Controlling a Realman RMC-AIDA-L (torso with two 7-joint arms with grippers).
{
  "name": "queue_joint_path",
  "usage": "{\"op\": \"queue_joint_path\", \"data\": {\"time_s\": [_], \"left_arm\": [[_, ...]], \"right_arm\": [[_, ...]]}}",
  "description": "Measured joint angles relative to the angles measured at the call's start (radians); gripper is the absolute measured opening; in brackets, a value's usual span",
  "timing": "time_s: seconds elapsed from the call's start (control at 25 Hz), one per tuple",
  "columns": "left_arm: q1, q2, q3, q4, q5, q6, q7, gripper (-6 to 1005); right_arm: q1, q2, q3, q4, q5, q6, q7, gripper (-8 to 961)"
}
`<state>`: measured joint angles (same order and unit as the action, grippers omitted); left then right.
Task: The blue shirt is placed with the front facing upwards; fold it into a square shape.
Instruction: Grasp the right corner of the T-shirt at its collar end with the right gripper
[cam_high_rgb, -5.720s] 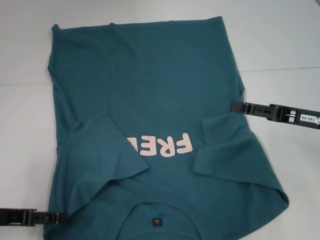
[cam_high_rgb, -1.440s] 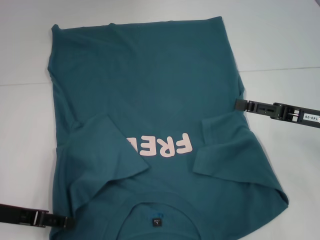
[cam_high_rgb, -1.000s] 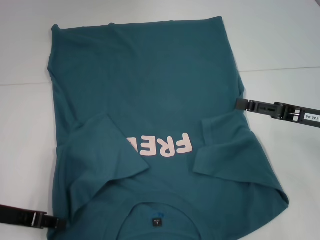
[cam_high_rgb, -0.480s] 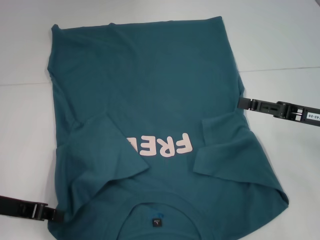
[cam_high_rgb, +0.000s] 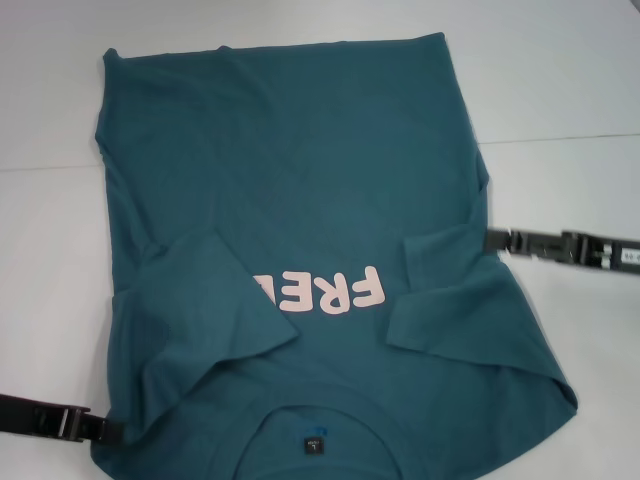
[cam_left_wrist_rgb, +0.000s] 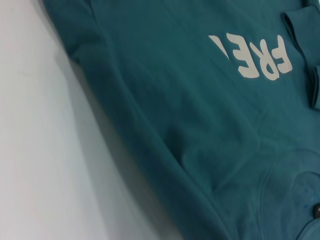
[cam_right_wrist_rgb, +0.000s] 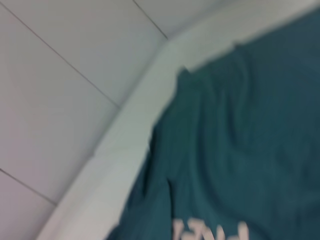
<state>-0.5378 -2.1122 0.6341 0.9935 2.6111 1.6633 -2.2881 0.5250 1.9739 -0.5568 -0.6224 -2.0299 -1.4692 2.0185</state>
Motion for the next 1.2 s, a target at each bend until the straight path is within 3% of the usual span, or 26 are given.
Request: {"op": "queue_joint_path", "data": {"time_s": [0.32,0.56,0.76,1.04,1.2], "left_arm": [[0.013,0.0,-0.001,-0.001,-0.002,0.001,0.006,27],[0.02,-0.001,-0.001,0.0,-0.002,0.001,0.007,27],[0.021,-0.002,-0.001,0.0,-0.002,0.003,0.007,28],[0.018,-0.001,-0.001,0.002,-0.001,0.015,0.007,28],[0.018,-0.001,-0.001,0.007,-0.001,0.017,0.007,28]], "right_arm": [[-0.036,-0.042,0.002,-0.001,-0.128,-0.059,0.144,938],[-0.068,-0.057,0.009,0.008,-0.186,-0.054,0.17,901],[-0.082,-0.052,0.011,0.004,-0.187,-0.011,0.162,885],[-0.055,-0.021,0.002,0.005,-0.188,0.092,0.136,880],[-0.045,-0.015,0.002,0.011,-0.189,0.122,0.127,881]]}}
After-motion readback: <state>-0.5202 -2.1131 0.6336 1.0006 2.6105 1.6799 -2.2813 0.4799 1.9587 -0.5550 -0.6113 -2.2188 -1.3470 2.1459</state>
